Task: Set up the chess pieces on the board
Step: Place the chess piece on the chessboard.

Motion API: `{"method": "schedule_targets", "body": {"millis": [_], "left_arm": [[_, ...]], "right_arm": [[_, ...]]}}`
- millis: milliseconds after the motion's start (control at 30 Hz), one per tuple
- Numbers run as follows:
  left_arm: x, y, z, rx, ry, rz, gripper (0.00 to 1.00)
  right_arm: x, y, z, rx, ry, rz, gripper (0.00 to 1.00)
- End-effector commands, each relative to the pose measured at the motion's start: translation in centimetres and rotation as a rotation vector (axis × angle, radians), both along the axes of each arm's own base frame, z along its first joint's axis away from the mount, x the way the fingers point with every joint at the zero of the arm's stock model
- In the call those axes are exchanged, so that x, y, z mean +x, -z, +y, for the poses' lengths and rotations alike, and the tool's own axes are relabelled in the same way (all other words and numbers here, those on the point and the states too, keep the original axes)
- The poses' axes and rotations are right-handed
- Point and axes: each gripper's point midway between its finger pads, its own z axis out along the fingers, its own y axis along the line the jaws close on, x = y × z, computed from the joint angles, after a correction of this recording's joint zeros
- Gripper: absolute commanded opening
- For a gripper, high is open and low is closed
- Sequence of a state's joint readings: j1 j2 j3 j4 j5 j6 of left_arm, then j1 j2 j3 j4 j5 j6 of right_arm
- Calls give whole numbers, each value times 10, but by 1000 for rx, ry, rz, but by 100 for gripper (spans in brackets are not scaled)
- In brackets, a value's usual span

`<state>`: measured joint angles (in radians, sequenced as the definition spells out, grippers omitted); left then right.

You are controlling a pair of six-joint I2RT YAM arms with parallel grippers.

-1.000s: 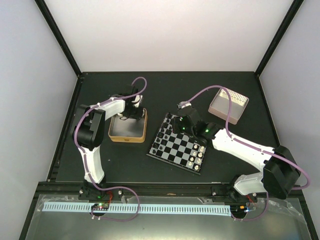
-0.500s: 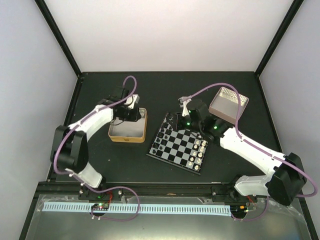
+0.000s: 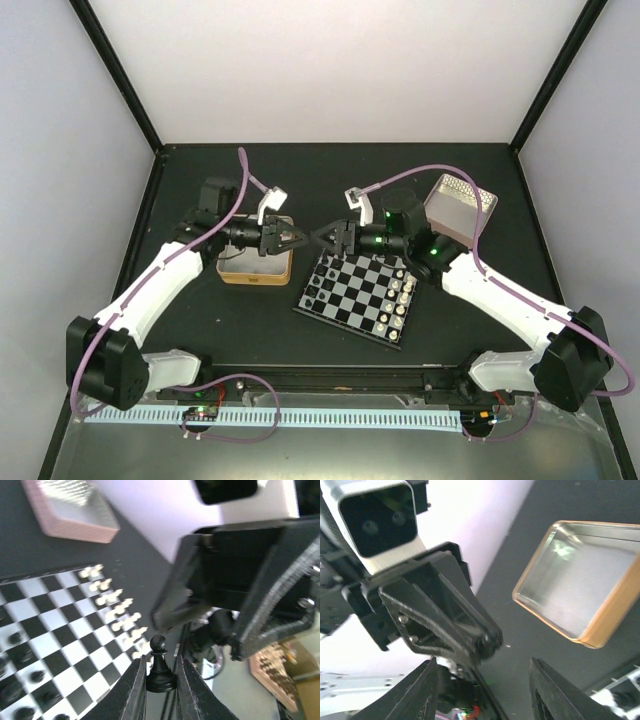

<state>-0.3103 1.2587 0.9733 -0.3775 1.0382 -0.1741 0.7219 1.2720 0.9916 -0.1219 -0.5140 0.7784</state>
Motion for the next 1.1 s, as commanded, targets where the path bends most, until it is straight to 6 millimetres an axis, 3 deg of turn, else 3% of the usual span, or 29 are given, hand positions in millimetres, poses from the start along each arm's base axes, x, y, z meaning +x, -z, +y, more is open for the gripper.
{"method": "schedule_targets", "body": {"millis": [0,133,267,400,500,800,867,967,1067], "left_arm": [[-38,-48,-10,-196,232,-110,10],[-48,-58,-9,-218,268,-154,10],[-52,-61,-8,-221,271,-172,10],[-50,-60,-8,-216,263,-172,10],[-49,-61,-8,-216,258,-173,10],[-45,-61,-9,-211,242,-165,12],[-43,-59,-9,-205,230,-162,21],[-34,-54,-8,-166,169,-165,44],[-17,-39,-2,-73,45,-173,63]], "right_arm": [[-17,-59,14,212,-123,-13,50],[-16,-66,15,235,-128,-3,45],[-18,-67,17,243,-143,6,34],[-21,-66,18,248,-162,12,22],[-23,-62,19,240,-174,23,20],[-23,-55,22,229,-192,36,2],[-20,-53,21,213,-171,28,1],[-9,-44,15,149,-103,-11,1],[10,-24,1,12,17,-66,1]]}}
